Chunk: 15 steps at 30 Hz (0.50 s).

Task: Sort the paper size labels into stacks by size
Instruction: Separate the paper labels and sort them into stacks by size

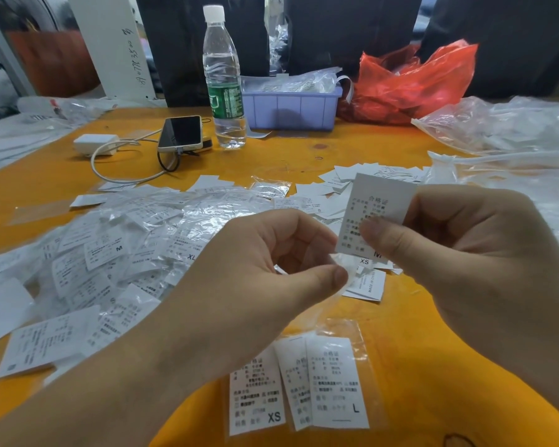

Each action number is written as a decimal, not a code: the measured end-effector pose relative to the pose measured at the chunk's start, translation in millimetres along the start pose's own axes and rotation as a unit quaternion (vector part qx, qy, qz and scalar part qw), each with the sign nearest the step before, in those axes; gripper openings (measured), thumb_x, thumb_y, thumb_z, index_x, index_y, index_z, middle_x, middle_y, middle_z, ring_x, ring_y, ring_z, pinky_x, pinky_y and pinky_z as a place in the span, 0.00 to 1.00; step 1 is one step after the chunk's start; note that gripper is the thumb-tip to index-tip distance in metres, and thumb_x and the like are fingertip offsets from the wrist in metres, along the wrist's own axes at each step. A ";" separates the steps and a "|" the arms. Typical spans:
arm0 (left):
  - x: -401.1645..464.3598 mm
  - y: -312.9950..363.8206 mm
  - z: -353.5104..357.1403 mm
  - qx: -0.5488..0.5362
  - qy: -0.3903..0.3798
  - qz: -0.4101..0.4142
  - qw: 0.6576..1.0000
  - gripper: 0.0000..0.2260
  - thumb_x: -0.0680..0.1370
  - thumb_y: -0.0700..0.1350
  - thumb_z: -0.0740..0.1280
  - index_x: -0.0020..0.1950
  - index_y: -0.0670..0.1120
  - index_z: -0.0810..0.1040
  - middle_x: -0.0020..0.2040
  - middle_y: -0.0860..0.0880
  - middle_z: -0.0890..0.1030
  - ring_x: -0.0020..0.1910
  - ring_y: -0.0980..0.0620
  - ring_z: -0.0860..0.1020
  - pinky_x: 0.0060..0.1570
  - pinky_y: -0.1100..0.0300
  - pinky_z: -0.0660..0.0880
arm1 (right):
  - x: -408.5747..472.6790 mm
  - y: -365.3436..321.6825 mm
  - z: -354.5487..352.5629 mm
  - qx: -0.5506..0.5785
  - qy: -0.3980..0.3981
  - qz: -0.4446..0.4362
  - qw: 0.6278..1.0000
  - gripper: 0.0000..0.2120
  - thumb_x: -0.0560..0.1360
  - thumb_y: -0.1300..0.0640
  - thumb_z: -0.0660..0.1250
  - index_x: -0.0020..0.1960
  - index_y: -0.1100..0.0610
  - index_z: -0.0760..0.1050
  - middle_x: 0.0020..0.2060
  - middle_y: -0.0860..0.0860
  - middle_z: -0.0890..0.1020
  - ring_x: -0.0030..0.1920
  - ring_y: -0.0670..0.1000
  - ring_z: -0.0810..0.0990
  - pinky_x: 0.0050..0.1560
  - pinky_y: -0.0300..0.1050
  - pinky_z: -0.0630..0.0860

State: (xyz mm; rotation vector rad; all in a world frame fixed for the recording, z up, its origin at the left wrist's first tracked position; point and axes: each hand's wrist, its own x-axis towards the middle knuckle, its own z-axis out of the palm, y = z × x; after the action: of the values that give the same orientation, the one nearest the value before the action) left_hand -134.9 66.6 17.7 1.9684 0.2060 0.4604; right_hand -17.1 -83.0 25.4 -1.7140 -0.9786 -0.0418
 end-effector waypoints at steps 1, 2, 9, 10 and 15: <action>0.0 0.0 -0.3 0.002 -0.001 0.000 1.000 0.11 0.66 0.52 0.74 0.47 0.59 0.81 0.39 0.57 0.84 0.38 0.58 0.82 0.40 0.60 0.79 | 0.1 0.2 -0.2 -0.004 -0.002 -0.003 1.000 0.16 0.68 0.47 0.70 0.41 0.61 0.81 0.36 0.54 0.85 0.38 0.60 0.84 0.37 0.66 0.79; 0.1 0.1 -0.6 0.002 -0.003 -0.001 1.000 0.11 0.66 0.52 0.74 0.47 0.58 0.81 0.40 0.56 0.84 0.39 0.57 0.82 0.41 0.59 0.79 | 0.2 0.5 -0.2 -0.009 -0.007 -0.006 1.000 0.17 0.69 0.47 0.69 0.41 0.62 0.81 0.36 0.55 0.85 0.38 0.60 0.84 0.37 0.66 0.79; 0.0 2.7 -0.7 0.017 0.003 0.005 1.000 0.11 0.66 0.54 0.74 0.47 0.58 0.82 0.42 0.55 0.85 0.41 0.55 0.83 0.45 0.51 0.82 | -1.0 0.3 2.3 -0.016 -0.015 -0.019 1.000 0.17 0.69 0.48 0.70 0.40 0.63 0.81 0.36 0.54 0.85 0.38 0.54 0.85 0.35 0.64 0.80; -0.3 2.8 -0.5 0.014 0.006 0.005 1.000 0.11 0.66 0.54 0.74 0.47 0.57 0.82 0.42 0.55 0.85 0.41 0.54 0.83 0.45 0.50 0.82 | -1.1 0.7 2.1 -0.014 -0.015 -0.021 1.000 0.17 0.69 0.48 0.70 0.40 0.64 0.81 0.36 0.54 0.85 0.38 0.55 0.85 0.35 0.64 0.80; -0.3 4.5 0.8 0.021 0.027 0.013 0.999 0.10 0.64 0.55 0.75 0.43 0.55 0.82 0.36 0.54 0.83 0.36 0.49 0.81 0.38 0.51 0.81 | 0.3 3.3 0.8 0.000 -0.001 -0.023 1.000 0.17 0.69 0.48 0.70 0.42 0.63 0.80 0.36 0.59 0.84 0.39 0.64 0.83 0.36 0.67 0.79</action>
State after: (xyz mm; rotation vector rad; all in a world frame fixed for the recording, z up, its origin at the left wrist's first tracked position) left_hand -135.1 63.8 21.4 2.0035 0.2256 0.5303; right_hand -15.2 -82.3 22.6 -1.6921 -1.0197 -0.0694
